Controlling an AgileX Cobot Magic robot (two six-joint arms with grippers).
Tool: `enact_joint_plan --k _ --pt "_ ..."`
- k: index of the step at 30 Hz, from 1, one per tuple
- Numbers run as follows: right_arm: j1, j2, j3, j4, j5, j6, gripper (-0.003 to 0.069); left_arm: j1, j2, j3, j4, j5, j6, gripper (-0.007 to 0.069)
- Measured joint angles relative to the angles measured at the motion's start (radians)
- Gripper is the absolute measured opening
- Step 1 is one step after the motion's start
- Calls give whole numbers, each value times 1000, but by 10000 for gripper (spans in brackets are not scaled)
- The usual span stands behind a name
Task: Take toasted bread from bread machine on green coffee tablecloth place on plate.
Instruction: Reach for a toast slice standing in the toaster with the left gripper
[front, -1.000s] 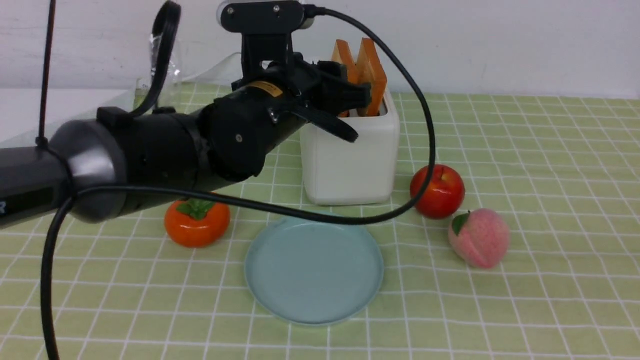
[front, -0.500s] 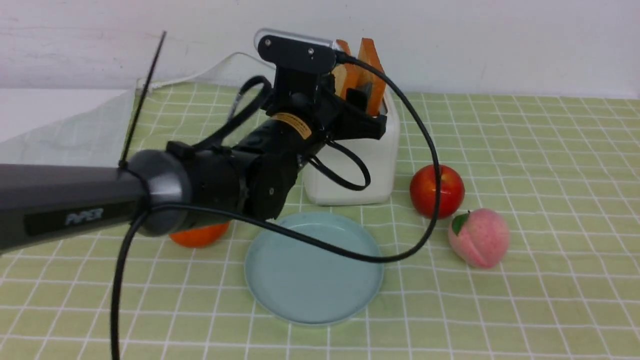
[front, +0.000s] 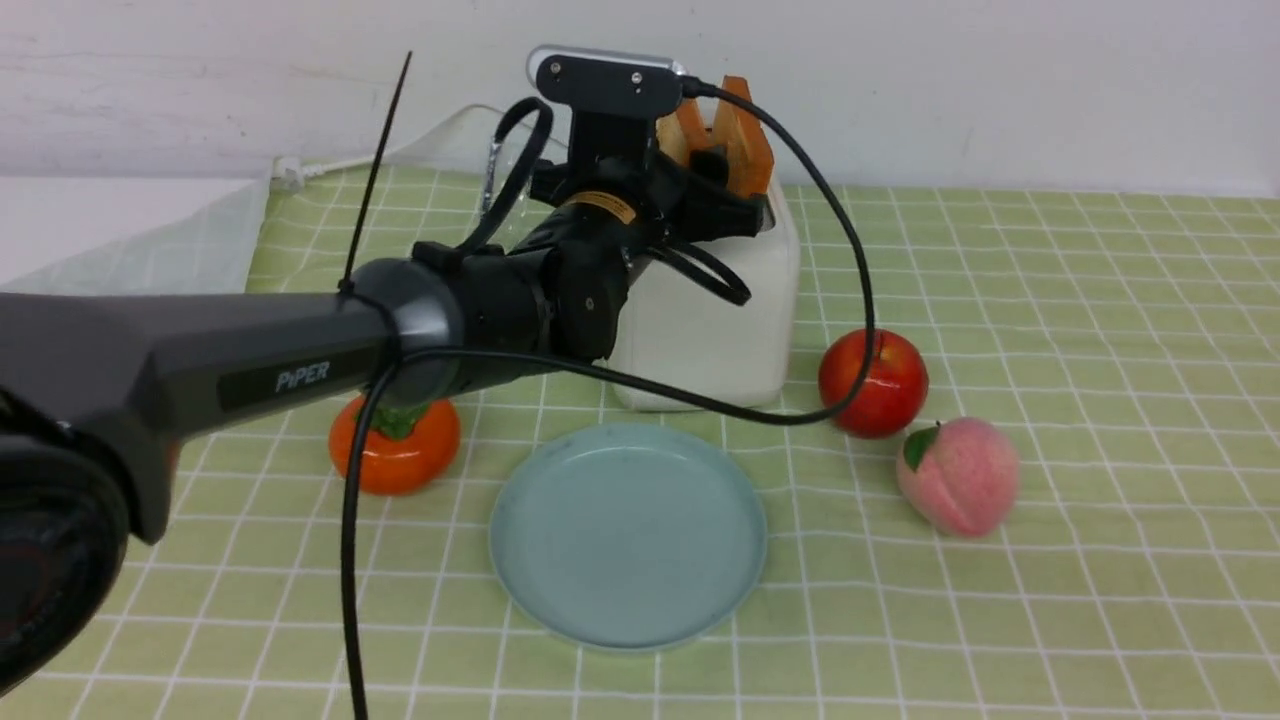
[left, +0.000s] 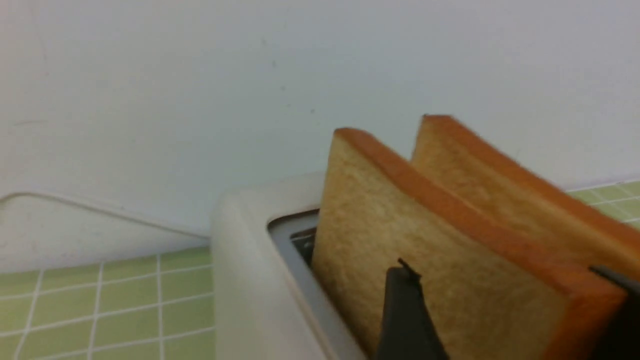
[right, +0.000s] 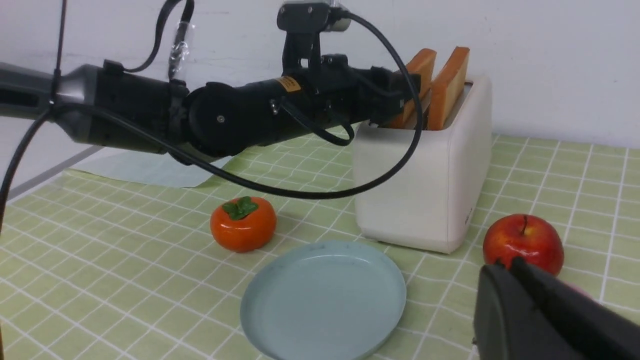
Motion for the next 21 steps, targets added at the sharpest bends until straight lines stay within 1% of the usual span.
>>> enact_joint_plan --k 3,7,9,10,14,21 --pt "0 0 0 -6 -2 0 2 0 2 -3 -10 1 9 405" --pt "0 0 0 -10 -2 0 3 1 2 -6 -12 -7 14 339" --pt "0 0 0 -10 -3 0 3 2 2 -8 -13 -8 14 322" --pt "0 0 0 -10 -8 0 3 4 3 -14 -15 -8 14 295" --pt "0 0 0 -13 -15 0 3 6 7 -17 -15 -10 14 281" --pt "0 0 0 -28 -62 0 3 6 30 -18 -15 -17 14 279"
